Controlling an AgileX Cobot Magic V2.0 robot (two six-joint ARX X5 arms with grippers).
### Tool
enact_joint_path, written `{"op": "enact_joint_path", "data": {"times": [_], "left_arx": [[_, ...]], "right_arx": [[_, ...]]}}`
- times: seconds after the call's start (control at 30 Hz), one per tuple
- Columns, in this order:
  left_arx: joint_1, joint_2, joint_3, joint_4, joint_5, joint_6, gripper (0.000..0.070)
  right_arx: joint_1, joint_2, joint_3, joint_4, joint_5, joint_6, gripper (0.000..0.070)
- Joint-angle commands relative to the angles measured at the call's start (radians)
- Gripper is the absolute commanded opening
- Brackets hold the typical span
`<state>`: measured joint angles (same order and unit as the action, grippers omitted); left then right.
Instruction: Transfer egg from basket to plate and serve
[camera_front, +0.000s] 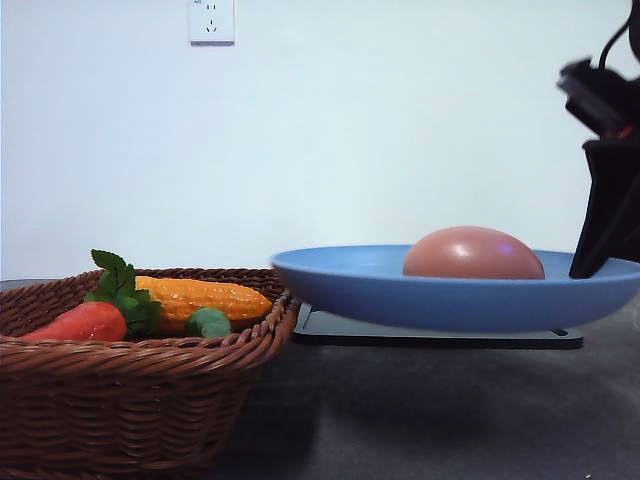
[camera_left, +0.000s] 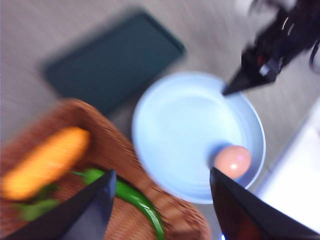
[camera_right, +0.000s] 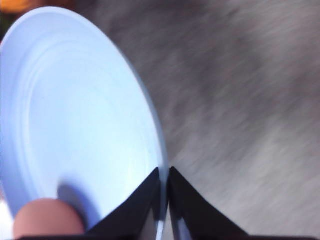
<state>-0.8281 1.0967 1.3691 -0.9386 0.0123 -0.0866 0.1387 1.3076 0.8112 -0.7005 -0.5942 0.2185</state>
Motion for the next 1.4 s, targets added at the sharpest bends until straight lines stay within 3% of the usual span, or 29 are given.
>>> {"op": "enact_joint_path", "data": {"times": [0.0,0.27,0.73,1.37], "left_arx": [[0.004,-0.026,0.016,0.007,-0.023,0.023,0.0376],[0.036,-0.174,0.016,0.007,-0.180,0.052,0.0376],[0.036,-0.231,0.016,-0.061,-0.200,0.049,0.0376],[0.036,-0.187,0.016,-0.061,-0.200,0.049,0.0376]], "right_arx": [[-0.018,0.053,0.053,0.022,-0.015,-0.036,0.0000],[-0.062,0.285,0.290,0.059,-0.008,-0.036,0.0000],[-0.107,0.686,0.727,-0.004,-0.008,0.002,0.0000],[-0.108,0.785,0.767,-0.038,0.053,-0.017,0.0000]]}}
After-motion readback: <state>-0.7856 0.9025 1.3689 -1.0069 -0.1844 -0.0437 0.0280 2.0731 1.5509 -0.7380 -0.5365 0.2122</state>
